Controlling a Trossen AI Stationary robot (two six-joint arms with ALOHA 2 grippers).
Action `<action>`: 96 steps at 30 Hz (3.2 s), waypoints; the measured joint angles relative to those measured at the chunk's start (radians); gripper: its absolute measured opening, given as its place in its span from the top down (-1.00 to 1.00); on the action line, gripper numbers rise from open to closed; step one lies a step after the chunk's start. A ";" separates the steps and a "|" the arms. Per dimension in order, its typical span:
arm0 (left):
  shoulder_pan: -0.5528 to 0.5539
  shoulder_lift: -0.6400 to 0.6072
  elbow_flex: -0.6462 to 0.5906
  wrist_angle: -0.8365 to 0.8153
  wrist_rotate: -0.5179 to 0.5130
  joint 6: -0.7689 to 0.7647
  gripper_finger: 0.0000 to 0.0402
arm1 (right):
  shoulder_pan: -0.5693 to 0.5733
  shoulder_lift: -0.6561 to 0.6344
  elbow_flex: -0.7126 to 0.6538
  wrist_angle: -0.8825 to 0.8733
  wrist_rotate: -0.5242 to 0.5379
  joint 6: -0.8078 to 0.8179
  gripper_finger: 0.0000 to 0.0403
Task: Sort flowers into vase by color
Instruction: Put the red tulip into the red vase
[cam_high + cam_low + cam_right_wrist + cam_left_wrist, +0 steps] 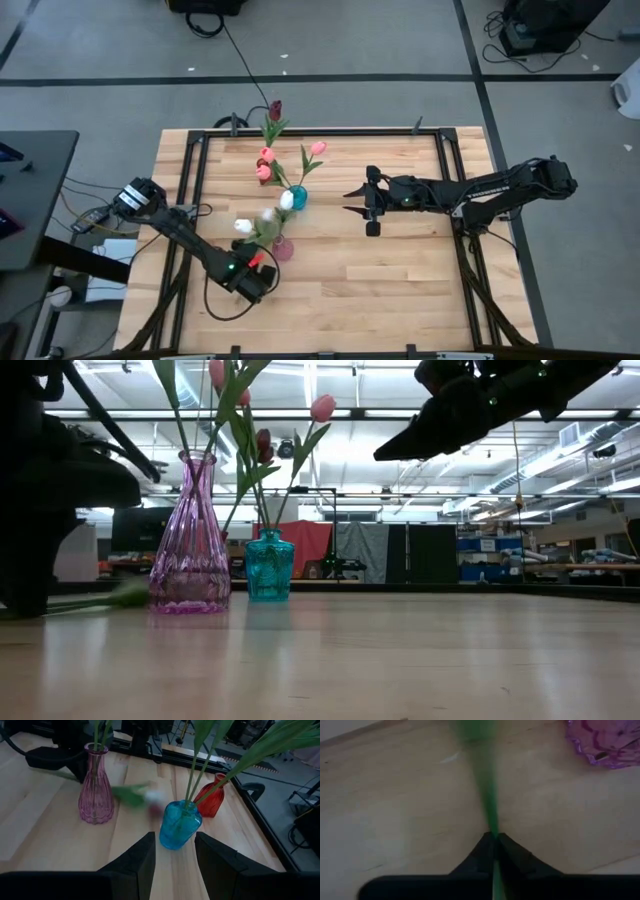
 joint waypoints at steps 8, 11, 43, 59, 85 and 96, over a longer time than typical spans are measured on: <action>-0.033 -0.059 -0.007 -0.045 0.121 -0.024 0.92 | 0.000 0.000 0.000 -0.012 0.000 0.008 0.25; -0.055 -0.085 -0.006 -0.078 0.148 -0.052 0.94 | 0.000 0.000 0.000 -0.012 0.000 0.008 0.25; -0.060 -0.109 -0.003 -0.137 0.122 -0.020 0.25 | 0.000 0.000 0.000 -0.004 -0.025 0.019 0.25; 0.006 -0.008 0.020 -0.160 0.119 0.131 0.53 | 0.000 0.000 0.000 -0.005 -0.026 0.019 0.25; -0.002 0.019 0.141 -0.315 0.104 0.184 0.48 | 0.000 0.000 0.000 -0.003 -0.028 0.019 0.25; -0.002 0.019 0.066 -0.232 0.107 0.184 0.47 | 0.000 0.000 0.000 -0.001 -0.027 0.019 0.25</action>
